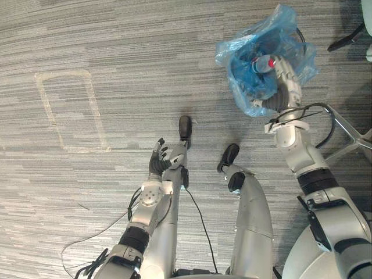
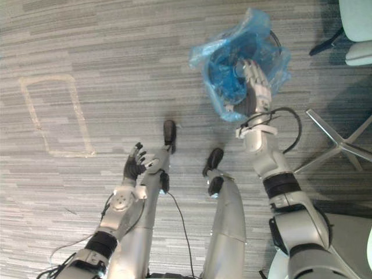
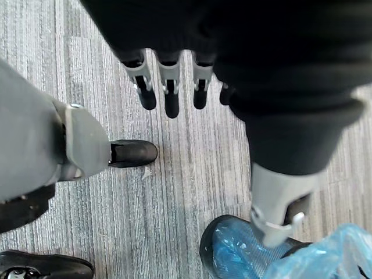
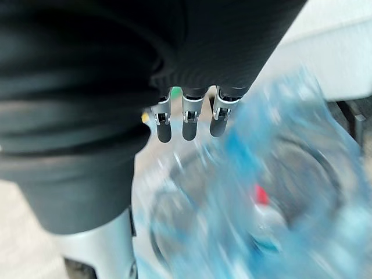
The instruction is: Gather rubbish on tea table into small bin, then transfer packed bag to large trash can.
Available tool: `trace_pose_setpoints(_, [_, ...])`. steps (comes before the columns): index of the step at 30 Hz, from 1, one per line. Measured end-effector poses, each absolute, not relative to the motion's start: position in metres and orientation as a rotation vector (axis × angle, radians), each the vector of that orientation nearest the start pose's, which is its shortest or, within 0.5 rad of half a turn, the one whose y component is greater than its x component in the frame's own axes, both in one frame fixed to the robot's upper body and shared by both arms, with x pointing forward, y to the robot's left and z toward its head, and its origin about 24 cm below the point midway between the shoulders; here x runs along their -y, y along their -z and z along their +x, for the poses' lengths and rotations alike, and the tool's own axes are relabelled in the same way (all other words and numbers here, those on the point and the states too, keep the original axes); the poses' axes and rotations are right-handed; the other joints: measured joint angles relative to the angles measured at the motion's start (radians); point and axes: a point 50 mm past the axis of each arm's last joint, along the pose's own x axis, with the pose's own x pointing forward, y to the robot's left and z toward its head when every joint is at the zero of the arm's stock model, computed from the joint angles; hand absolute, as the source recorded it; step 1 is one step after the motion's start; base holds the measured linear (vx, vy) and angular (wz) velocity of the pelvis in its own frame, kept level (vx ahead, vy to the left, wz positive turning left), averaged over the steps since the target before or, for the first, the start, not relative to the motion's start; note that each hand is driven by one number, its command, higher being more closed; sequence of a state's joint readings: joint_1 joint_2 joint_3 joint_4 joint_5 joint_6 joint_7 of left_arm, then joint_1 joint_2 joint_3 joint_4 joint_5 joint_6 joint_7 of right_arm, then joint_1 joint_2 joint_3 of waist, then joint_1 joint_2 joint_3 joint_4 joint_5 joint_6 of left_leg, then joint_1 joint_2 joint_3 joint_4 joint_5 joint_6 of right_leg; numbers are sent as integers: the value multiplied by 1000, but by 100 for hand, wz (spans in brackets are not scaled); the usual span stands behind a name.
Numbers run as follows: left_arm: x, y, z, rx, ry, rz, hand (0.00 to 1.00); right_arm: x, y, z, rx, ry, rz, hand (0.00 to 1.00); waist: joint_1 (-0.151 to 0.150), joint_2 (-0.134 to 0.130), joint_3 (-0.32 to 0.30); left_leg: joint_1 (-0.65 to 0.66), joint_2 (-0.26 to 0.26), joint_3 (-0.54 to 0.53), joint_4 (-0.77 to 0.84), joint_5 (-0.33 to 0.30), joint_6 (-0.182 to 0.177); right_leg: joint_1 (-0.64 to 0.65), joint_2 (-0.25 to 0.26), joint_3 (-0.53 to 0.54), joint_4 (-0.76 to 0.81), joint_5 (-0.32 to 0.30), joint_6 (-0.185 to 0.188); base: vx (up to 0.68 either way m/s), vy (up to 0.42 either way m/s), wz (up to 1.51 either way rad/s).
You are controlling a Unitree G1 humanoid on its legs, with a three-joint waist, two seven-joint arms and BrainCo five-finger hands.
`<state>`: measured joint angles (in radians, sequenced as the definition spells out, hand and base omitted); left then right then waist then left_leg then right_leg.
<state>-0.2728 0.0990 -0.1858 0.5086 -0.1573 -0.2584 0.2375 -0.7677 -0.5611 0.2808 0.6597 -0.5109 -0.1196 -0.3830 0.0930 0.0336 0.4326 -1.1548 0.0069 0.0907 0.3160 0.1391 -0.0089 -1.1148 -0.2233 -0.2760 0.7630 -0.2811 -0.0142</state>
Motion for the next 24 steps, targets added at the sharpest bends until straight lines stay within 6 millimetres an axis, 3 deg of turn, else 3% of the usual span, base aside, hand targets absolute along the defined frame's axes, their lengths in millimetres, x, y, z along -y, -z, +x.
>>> trace_pose_setpoints(6, [-135, -24, 300, 16, -38, 27, 0, 219, -140, 382, 241, 157, -1222, 0, 0, 0, 0, -16, -5, -12, -3, 1, -1, -10, -4, -15, 2, -4, 2, -6, -13, 7])
trace_pose_setpoints(12, [-134, -31, 304, 48, -34, 12, 0, 216, -133, 385, 201, 122, -1284, 0, -1, 0, 0, -25, -15, -10, -35, 11, -13, -40, -15, -13, 14, -7, -1, -23, -14, 7])
trace_pose_setpoints(13, [-133, -32, 305, 50, -35, 3, 0, 215, -134, 386, 199, 122, -1282, 100, -4, 0, 0, -31, -16, -10, -34, 14, -12, -47, -18, -14, 19, -8, -1, -28, -16, 6])
trace_pose_setpoints(19, [-129, -41, 311, 80, -19, 1, 0, 218, -137, 390, 171, 135, -1285, 100, -4, 0, 0, -32, -18, -9, -34, 16, -10, -50, -21, -14, 22, -8, -1, -6, -3, 1])
trace_pose_setpoints(24, [-128, -42, 312, 79, -19, -13, 0, 209, -122, 389, 124, 95, -1259, 100, -4, 0, 0, -32, -17, -6, -34, 17, -9, -50, -21, -13, 21, -8, -1, 0, 0, 0])
